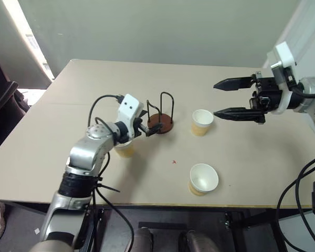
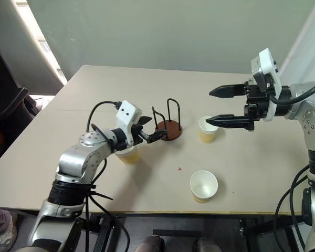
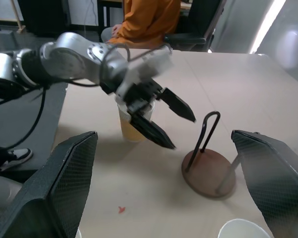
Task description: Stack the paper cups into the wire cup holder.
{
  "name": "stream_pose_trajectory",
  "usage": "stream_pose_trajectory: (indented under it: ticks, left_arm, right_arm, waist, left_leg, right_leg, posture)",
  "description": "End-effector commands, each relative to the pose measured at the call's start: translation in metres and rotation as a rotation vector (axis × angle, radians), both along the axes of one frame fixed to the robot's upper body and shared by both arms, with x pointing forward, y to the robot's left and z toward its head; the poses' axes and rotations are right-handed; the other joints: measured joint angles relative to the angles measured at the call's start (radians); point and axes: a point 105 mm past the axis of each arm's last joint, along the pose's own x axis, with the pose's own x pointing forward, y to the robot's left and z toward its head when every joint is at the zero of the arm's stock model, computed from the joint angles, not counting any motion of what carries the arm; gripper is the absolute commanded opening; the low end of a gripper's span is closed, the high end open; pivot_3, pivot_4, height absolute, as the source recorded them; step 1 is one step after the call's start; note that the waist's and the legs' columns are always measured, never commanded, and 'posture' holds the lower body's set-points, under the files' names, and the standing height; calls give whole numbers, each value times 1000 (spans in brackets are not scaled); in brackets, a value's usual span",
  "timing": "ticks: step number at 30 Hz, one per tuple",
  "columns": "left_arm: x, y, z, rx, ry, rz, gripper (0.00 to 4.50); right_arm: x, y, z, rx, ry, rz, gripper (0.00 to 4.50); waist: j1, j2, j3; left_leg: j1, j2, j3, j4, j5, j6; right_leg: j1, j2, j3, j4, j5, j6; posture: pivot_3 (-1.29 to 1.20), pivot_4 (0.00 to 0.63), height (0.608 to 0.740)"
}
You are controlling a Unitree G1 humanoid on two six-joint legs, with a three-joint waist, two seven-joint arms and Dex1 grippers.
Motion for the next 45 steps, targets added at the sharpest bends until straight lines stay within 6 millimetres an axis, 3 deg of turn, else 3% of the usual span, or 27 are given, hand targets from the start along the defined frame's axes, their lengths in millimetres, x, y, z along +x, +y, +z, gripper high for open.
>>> stream_pose_trajectory:
  ticks: [1,8,10,22,32,38,45]
  left_arm:
    - [7,-7,13,-7,-47,17,4480]
    - [19,-17,9,5,-45,52,4480]
    - [22,-18,9,-8,-43,61,4111]
    - [23,-21,15,-6,-64,30,30]
    - [2,-18,27,46,-113,-111,30]
    - [-43,-25,36,66,-178,-345,30]
    - [-94,-34,8,103,-37,-583,30]
  right_arm:
    - [-10,0,8,12,-30,31,4500]
    - [-14,1,5,2,-26,37,4500]
    - [-15,1,4,0,-26,37,4500]
    - [-16,-1,3,-8,-31,20,4500]
    - [-19,-3,-3,-30,-5,41,4500]
    - [-25,-7,-11,-70,37,52,4500]
    - [-32,-5,-28,-120,96,95,4500]
  waist:
    - [2,0,0]
    - [8,0,0]
    - [9,0,0]
    - [11,0,0]
    - [11,0,0]
    - [11,0,0]
    - [11,0,0]
  left_leg:
    - [0,0,0,0,0,-1]
    - [0,-2,2,0,2,-3]
    - [0,-2,2,0,2,-3]
    - [-1,-4,2,0,2,-3]
    - [-1,-5,2,0,2,-3]
    - [-2,-6,2,0,1,-2]
    - [-1,-6,2,1,0,0]
  right_leg:
    - [0,0,0,0,0,0]
    - [0,0,1,-1,0,1]
    - [0,0,1,-1,0,1]
    - [0,0,1,-1,-1,4]
    - [0,0,2,-1,-1,4]
    - [0,0,2,-2,-2,6]
    - [0,-1,3,-1,-2,6]
  posture:
    - [0,150,740]
    - [0,150,740]
    - [0,150,740]
    - [0,150,740]
    - [0,150,740]
    - [0,150,740]
    - [0,150,740]
